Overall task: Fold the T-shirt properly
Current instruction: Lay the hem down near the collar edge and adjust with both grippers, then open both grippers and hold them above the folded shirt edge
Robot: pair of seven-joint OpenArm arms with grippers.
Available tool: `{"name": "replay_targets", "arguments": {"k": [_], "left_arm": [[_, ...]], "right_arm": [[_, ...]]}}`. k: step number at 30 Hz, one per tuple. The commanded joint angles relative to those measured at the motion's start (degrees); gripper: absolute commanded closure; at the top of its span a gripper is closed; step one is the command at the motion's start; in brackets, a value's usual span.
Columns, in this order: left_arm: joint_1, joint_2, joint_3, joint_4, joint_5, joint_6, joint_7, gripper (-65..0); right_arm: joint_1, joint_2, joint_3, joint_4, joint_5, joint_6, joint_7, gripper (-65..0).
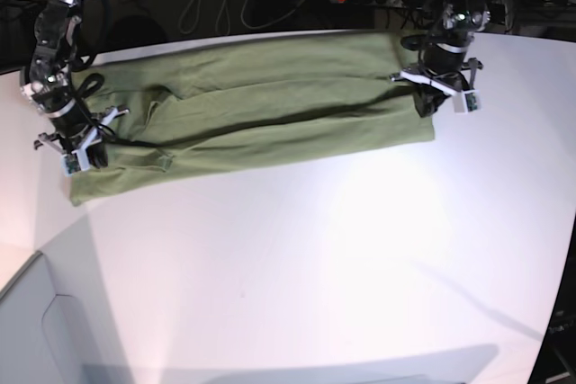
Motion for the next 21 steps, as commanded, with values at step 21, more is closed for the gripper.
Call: {"name": "replay_targets", "arguments": {"k": [21], "left_arm": [[3.8,-0.5,-2.2,6.0,-0.3,-0.3,-1.2,0.0]], "right_arm": [[-2.4,1.0,3.6,1.5,0.9,0.3,1.6,-0.1]]}}
